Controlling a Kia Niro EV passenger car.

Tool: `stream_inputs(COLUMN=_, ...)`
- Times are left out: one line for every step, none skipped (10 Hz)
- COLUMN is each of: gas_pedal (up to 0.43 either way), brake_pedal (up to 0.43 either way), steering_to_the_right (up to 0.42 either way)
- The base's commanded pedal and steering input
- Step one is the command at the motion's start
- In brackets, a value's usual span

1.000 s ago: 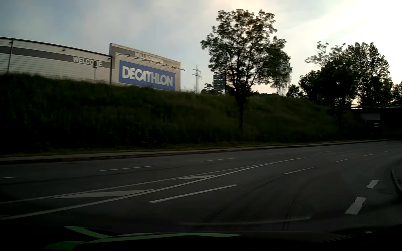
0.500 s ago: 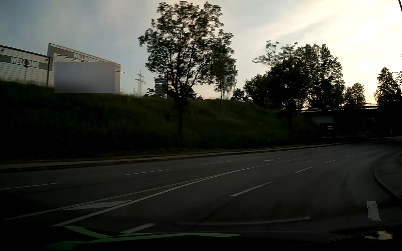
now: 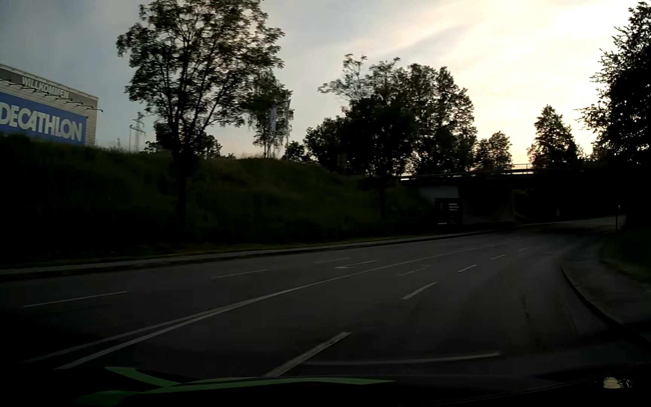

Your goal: Follow the waypoints while adhering to traffic rules and regulations

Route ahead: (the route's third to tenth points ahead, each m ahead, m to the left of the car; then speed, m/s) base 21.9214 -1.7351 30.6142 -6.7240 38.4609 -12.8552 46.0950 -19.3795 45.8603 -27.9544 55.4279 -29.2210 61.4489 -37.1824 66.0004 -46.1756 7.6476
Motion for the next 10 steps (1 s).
stream_inputs(gas_pedal=0.22, brake_pedal=0.0, steering_to_the_right=0.204)
stream_inputs(gas_pedal=0.228, brake_pedal=0.0, steering_to_the_right=0.203)
stream_inputs(gas_pedal=0.228, brake_pedal=0.0, steering_to_the_right=0.197)
stream_inputs(gas_pedal=0.228, brake_pedal=0.0, steering_to_the_right=0.182)
stream_inputs(gas_pedal=0.228, brake_pedal=0.0, steering_to_the_right=0.166)
stream_inputs(gas_pedal=0.228, brake_pedal=0.0, steering_to_the_right=0.152)
stream_inputs(gas_pedal=0.228, brake_pedal=0.0, steering_to_the_right=0.141)
stream_inputs(gas_pedal=0.228, brake_pedal=0.0, steering_to_the_right=0.131)
stream_inputs(gas_pedal=0.228, brake_pedal=0.0, steering_to_the_right=0.119)
stream_inputs(gas_pedal=0.228, brake_pedal=0.0, steering_to_the_right=0.111)
